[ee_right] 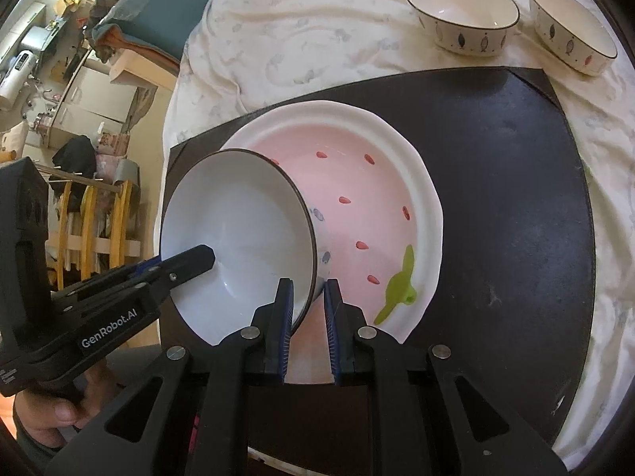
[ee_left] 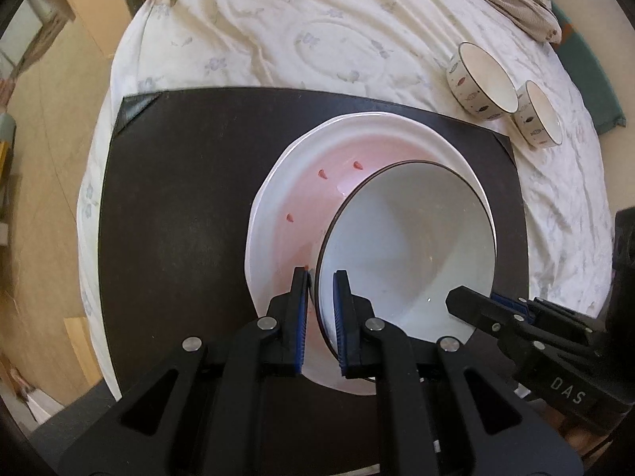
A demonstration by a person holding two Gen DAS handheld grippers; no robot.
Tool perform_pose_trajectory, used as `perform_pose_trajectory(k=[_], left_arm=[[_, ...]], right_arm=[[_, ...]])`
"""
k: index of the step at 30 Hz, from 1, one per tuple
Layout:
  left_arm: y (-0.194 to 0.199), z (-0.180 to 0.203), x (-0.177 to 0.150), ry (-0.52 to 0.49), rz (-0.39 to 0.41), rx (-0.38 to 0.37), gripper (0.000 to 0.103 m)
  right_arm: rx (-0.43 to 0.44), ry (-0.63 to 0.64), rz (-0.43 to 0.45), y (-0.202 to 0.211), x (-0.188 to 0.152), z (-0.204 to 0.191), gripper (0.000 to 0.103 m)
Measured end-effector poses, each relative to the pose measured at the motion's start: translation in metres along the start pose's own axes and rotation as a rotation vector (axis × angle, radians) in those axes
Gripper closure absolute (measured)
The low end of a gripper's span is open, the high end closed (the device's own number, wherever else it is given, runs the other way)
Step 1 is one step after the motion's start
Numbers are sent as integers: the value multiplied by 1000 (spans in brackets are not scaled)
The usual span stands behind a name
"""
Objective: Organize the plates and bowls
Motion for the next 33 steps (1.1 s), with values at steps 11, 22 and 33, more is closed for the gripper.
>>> perform_pose_trajectory(k=[11, 22, 33], left_arm=[[-6, 4, 1, -12, -18, 0, 93], [-11, 15, 8, -18, -19, -32, 93], [-4, 12, 14, -8, 33, -33, 93]], right_arm=[[12, -9, -8, 1, 0, 2, 85], [1, -60, 12, 8, 2, 15, 85], [1, -72, 22, 8, 3, 15, 84]])
Point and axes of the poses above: each gripper's, at about its wrist camera, not at the fingertips, and y roughly against the way its jaws point, z to its right, x to its top, the point moved 8 cm from there along -y, roughly the way its jaws point, and after that the axes turned 6 degrees about y, right-handed, at the moved point
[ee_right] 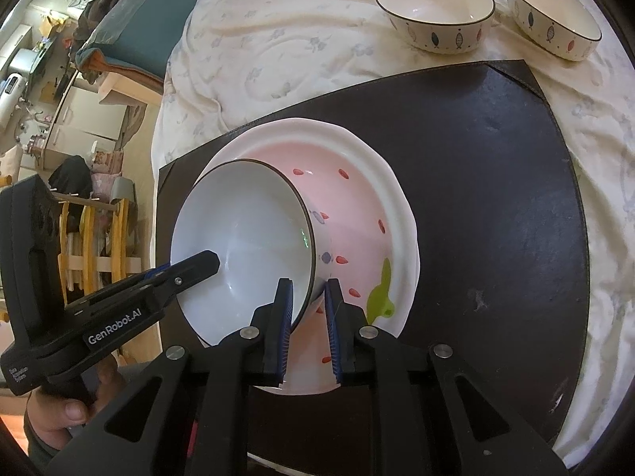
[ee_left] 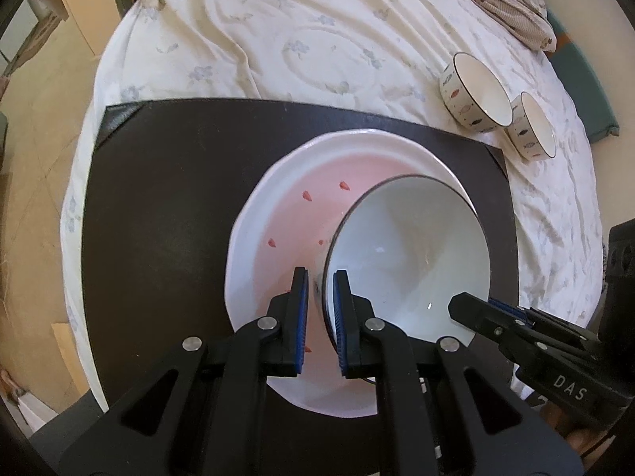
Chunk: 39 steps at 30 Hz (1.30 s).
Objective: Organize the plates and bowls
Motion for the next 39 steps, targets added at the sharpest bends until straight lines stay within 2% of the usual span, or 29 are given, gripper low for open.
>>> perform_pose_trajectory(k=[14, 18, 22, 27, 31, 34, 36, 37, 38, 39], left_arm=[[4, 0, 0, -33, 26, 36, 90], [9, -4, 2, -21, 43, 43, 82], [16, -6, 4, -17, 75, 49, 70], [24, -5, 7, -38, 132, 63, 66], [31, -4, 9, -53, 183, 81, 47], [36, -1, 10, -65, 207, 73, 38], [37, 1, 8, -78, 212, 72, 36], [38, 2, 7, -88, 215, 81, 35], [38, 4, 6, -96, 219, 89, 35], [39, 5, 5, -106, 226, 94, 35]], right_arm=[[-16, 11, 10, 1, 2, -1, 82], [-18, 7, 12, 2, 2, 0, 82], [-22, 4, 14, 3, 4, 0, 82], [-33, 3, 29, 9, 7, 1, 82], [-43, 4, 42, 17, 6, 1, 82], [-50, -2, 42, 21, 4, 3, 82], [-59, -3, 53, 26, 4, 4, 80], [-63, 0, 65, 29, 4, 4, 71], [-66, 1, 77, 32, 5, 4, 43], [-70, -3, 89, 34, 6, 5, 29]])
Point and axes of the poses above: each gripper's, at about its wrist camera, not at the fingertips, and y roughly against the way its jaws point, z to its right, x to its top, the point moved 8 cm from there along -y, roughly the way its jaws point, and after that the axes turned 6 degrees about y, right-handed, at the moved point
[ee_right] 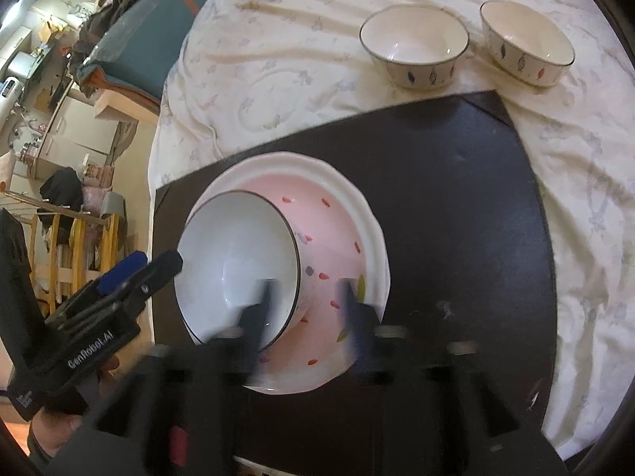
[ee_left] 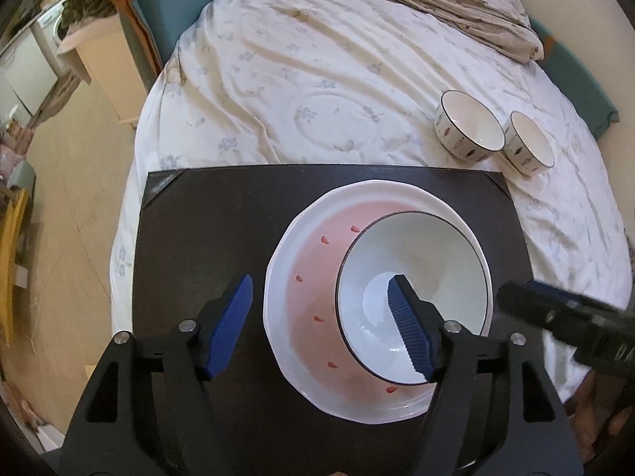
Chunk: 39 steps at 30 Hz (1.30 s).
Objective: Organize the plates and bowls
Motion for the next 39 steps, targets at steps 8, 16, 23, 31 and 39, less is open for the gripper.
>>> perform_pose_trajectory(k=[8, 16, 23, 31, 39], left_arm=[[7, 6, -9, -7, -23, -16, 35], [22, 21, 4, -13, -30, -22, 35], [45, 60, 36, 15, -11, -73, 35], [47, 104, 78, -9, 38, -83, 35], [17, 128, 110, 31, 7, -111, 35]], right_arm=[[-20, -64, 40, 12, 0, 19, 21], [1, -134, 88, 38, -5, 44, 21], [0, -208, 202, 74, 6, 65, 21], [-1, -277, 367, 121, 46, 93, 21], [-66, -288, 451, 131, 91, 128, 21]])
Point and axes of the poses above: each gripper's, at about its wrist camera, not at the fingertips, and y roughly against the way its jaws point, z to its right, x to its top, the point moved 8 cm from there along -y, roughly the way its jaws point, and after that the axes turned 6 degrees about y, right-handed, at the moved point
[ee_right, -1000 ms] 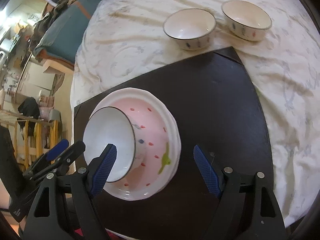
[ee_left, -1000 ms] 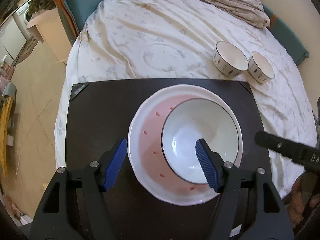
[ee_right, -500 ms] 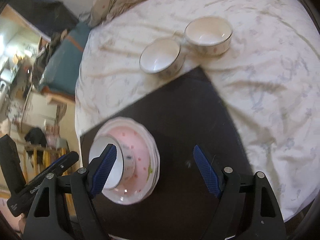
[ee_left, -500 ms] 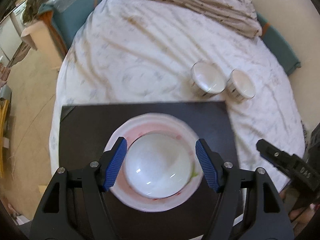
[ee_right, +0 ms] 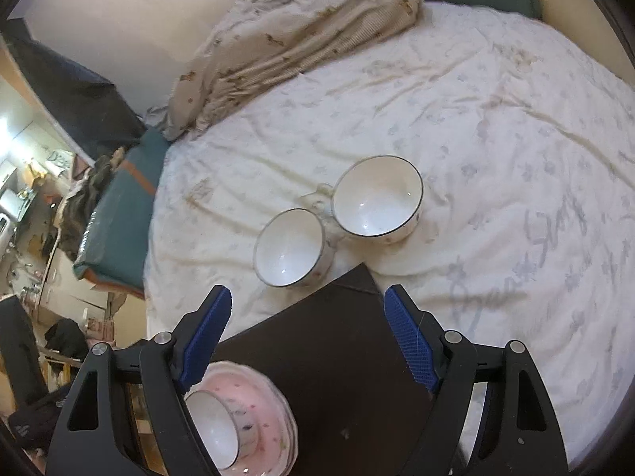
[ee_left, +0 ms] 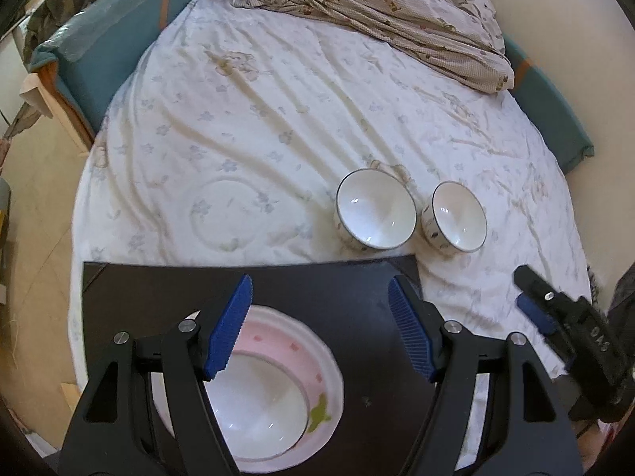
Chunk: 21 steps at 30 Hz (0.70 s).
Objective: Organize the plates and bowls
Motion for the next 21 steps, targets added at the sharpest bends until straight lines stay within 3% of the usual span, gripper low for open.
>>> perform_pose_trajectory(k=[9, 13, 16, 21], left_arm=[[-45, 26, 30, -66, -2, 54, 35], [-71, 30, 46, -64, -13, 57, 35], [-94, 31, 54, -61, -36, 58, 35], [-133, 35, 56, -85, -85, 63, 36]], right_arm=[[11, -142, -140, -61, 2, 35, 21], [89, -234, -182, -85, -1, 36, 23], [164, -302, -210, -101, -1, 32, 41], [181, -298, -253, -133, 1, 26, 55]])
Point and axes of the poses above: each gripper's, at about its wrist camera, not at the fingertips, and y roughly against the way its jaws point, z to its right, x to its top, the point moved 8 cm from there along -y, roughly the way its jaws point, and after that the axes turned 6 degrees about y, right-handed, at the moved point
